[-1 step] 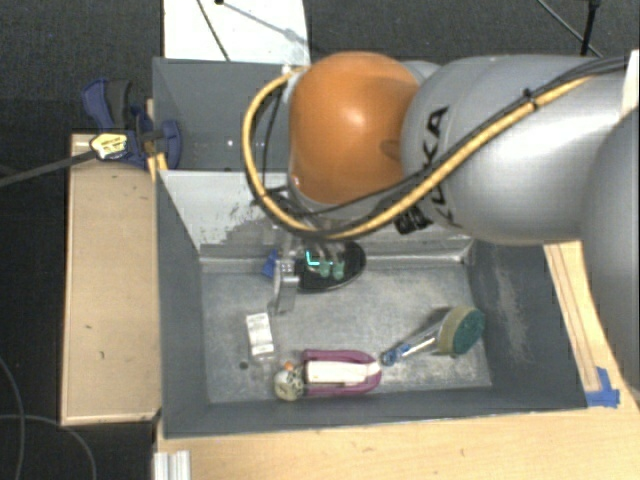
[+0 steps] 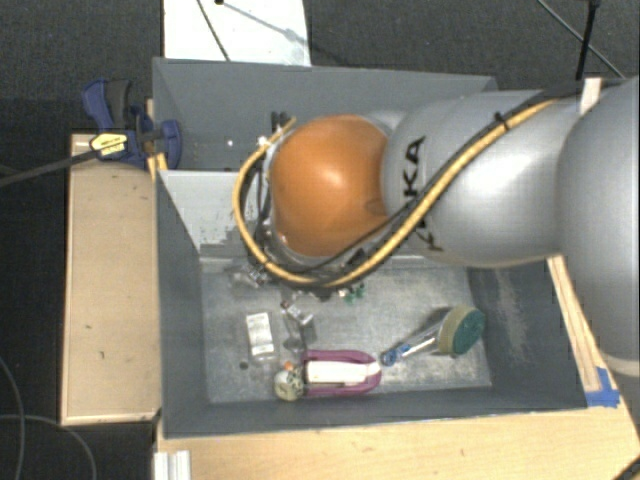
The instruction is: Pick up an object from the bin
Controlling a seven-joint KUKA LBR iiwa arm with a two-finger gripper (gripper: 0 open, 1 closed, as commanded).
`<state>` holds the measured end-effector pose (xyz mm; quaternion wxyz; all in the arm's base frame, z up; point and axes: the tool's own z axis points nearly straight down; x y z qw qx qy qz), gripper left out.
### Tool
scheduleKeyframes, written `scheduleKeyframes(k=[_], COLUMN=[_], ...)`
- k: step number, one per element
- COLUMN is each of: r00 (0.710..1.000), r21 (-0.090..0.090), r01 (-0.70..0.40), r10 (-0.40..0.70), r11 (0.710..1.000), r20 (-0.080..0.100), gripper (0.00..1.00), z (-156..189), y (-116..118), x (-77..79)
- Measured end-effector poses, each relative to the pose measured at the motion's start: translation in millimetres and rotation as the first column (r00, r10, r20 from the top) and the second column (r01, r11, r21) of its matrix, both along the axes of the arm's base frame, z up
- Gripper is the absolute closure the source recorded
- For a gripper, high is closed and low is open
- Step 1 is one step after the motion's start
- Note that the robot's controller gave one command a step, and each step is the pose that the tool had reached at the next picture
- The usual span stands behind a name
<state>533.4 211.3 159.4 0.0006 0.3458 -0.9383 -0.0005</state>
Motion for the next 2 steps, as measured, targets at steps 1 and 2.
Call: scheduleKeyframes(k=[1, 2], r00=[0.831, 0.626], r21=[0.001, 0.0], r01=[-0.556, -0.78], r10=[0.556, 0.78], r11=[0.831, 0.626], r20=[0.004, 0.006], gripper=[0.0, 0.0], z=[-33, -41], y=[15, 19], x=[4.5, 16.1])
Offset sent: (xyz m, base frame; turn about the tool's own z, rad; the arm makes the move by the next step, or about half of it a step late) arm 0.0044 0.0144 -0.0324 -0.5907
